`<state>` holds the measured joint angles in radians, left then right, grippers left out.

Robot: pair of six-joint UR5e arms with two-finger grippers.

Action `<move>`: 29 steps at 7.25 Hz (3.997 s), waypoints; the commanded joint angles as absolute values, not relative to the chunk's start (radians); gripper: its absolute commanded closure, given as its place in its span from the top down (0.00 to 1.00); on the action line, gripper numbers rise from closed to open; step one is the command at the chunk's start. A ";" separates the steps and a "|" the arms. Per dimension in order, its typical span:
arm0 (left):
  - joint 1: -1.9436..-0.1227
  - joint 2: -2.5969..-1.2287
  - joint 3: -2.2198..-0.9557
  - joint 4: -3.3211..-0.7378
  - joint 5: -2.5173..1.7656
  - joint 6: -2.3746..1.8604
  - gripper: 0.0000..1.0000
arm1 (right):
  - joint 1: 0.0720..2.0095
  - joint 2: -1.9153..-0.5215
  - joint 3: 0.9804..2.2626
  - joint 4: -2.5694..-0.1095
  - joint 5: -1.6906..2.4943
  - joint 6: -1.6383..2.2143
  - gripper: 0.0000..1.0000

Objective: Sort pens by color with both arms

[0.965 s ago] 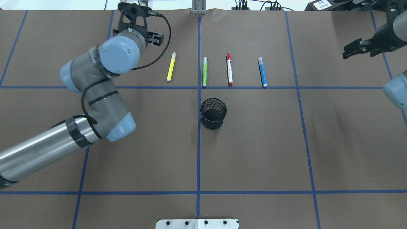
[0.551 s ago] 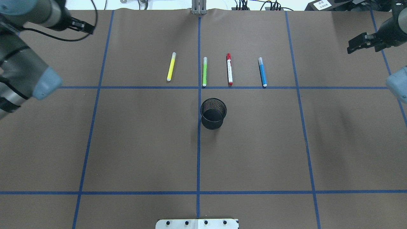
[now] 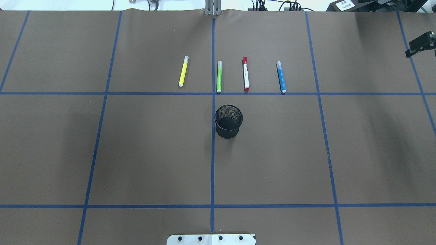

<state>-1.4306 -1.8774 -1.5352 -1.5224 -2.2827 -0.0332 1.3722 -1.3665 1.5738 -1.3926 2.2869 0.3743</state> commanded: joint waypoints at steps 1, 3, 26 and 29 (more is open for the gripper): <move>-1.520 -1.867 -1.510 -1.356 -2.293 0.142 0.99 | 1.436 -1.411 1.572 -1.490 2.358 0.244 0.98; -1.555 -1.867 -1.490 -1.274 -2.406 0.138 0.99 | 1.457 -1.423 1.611 -1.585 2.355 0.232 0.99; -1.577 -1.746 -1.545 -1.396 -2.427 0.129 0.99 | 1.451 -1.457 1.635 -1.575 2.359 0.235 0.99; -1.577 -1.746 -1.545 -1.396 -2.427 0.129 1.00 | 1.451 -1.457 1.635 -1.575 2.358 0.235 0.99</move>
<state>-1.5769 -1.7456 -1.5452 -1.3959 -2.4268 0.1290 1.4512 -1.4569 1.6347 -1.5754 2.3579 0.2347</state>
